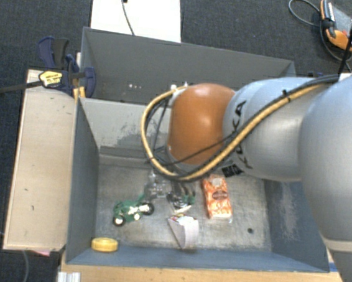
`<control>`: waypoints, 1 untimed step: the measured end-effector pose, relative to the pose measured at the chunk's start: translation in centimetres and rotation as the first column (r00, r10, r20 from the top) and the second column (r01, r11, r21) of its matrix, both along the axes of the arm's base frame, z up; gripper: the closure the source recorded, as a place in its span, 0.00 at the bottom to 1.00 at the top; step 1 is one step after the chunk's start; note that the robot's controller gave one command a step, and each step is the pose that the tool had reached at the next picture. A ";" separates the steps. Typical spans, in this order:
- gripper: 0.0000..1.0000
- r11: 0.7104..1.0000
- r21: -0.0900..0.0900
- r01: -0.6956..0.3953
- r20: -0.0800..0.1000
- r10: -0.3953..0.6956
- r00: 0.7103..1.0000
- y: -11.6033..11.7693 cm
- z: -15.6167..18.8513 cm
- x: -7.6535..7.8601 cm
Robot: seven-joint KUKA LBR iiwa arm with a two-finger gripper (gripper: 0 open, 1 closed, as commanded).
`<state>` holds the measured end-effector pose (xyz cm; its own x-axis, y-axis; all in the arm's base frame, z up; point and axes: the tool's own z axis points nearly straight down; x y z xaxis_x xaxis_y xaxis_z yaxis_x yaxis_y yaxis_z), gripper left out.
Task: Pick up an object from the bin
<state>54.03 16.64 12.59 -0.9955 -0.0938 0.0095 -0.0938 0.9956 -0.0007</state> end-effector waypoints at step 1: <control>1.00 0.996 0.003 0.093 0.011 -0.093 0.996 0.9 5.1 2.1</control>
Offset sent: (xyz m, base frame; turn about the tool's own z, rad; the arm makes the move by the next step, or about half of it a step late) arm -0.0004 -0.0227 0.1192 0.2741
